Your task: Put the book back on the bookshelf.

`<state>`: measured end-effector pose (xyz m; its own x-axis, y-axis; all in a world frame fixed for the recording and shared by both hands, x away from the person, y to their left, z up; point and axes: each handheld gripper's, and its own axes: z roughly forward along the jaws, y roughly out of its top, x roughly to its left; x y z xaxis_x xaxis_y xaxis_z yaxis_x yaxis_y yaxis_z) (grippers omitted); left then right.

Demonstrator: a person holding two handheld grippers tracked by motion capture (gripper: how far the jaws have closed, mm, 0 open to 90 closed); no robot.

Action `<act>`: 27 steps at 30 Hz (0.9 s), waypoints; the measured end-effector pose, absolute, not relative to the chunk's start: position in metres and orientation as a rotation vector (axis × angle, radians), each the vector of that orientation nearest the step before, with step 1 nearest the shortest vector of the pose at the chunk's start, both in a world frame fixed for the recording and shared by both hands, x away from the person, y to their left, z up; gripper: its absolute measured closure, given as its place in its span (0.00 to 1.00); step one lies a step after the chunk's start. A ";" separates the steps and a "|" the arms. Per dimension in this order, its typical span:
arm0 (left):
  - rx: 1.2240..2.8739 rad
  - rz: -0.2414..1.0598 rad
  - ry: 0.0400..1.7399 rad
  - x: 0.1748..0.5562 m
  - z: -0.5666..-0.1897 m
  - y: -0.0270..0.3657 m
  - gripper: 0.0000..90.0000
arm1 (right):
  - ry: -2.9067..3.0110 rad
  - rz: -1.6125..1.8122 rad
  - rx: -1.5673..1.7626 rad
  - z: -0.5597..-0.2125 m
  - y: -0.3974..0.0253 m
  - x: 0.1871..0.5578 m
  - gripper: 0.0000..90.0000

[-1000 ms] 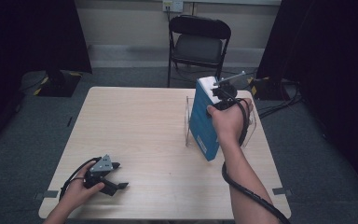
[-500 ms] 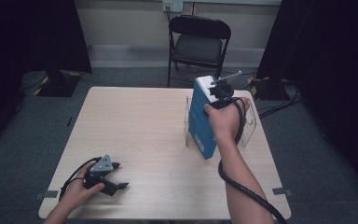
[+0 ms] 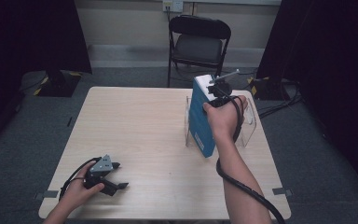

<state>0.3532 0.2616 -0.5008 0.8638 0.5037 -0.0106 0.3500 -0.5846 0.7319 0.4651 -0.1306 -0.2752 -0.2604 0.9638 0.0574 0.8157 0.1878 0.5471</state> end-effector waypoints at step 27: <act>2.250 0.249 0.613 0.353 -0.501 0.261 0.14 | 2.124 0.704 1.677 -0.291 -0.118 0.487 0.69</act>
<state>0.3531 0.2611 -0.5011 0.8649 0.5017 -0.0137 0.3501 -0.5836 0.7327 0.4869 -0.1185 -0.2911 -0.2425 0.9695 0.0359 0.7990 0.1786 0.5741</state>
